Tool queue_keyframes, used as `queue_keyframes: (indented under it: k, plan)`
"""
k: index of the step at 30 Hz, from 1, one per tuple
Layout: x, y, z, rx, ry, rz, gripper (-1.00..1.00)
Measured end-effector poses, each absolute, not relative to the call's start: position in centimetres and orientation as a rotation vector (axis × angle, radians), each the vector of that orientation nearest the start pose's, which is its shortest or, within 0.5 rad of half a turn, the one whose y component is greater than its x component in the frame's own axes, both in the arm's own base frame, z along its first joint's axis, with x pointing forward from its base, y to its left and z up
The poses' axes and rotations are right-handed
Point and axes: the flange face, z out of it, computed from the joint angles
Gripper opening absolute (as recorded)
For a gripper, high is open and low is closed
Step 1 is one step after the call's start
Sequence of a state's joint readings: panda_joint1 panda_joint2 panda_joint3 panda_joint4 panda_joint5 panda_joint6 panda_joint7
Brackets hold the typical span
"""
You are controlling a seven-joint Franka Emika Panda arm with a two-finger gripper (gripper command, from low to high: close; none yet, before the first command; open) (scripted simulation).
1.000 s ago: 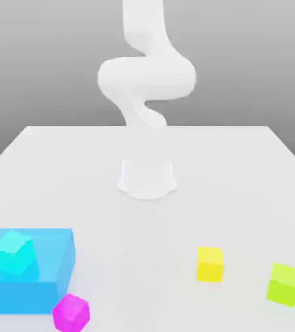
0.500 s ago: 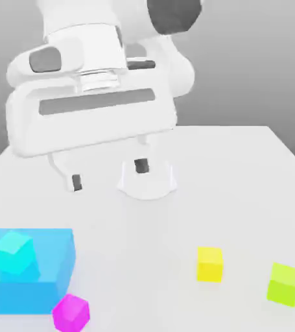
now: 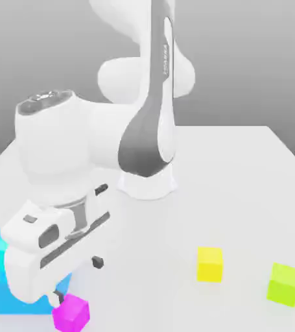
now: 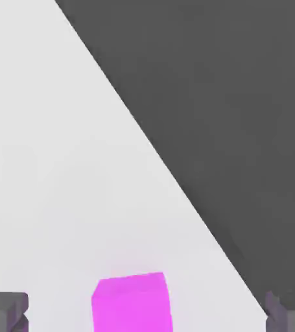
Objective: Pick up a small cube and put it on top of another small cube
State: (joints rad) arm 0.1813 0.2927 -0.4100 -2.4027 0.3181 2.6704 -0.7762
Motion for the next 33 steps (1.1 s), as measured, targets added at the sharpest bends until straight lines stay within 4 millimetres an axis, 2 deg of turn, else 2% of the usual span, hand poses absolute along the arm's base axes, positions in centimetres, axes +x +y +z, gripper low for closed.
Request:
queue_keyframes:
  k: [5, 6, 11, 12, 14, 17, 19, 21, 26, 30, 33]
  plan:
    - [47.7, -13.6, 14.5, -3.104, -0.503, -0.004, 0.00]
    - [47.6, -13.6, 13.3, -3.103, -0.502, -0.002, -1.00]
    - [47.6, -13.6, 13.3, -3.101, -0.502, 0.001, -1.00]
    - [47.5, -13.6, 12.7, -3.101, -0.501, 0.001, -1.00]
    - [47.6, -13.6, 13.9, -3.102, -0.504, 0.000, -1.00]
    - [47.6, -13.6, 17.4, -3.102, -0.504, 0.000, -1.00]
    - [48.1, -12.6, 18.8, -3.087, -0.565, 0.002, -1.00]
    - [48.3, -13.2, 21.0, -3.090, -0.561, -0.007, -1.00]
    - [47.2, -16.8, 27.0, -3.118, -0.457, -0.023, -1.00]
    - [44.7, -20.9, 30.9, -3.142, -0.312, -0.020, -1.00]
    - [42.5, -23.5, 32.9, -3.152, -0.209, -0.008, -1.00]
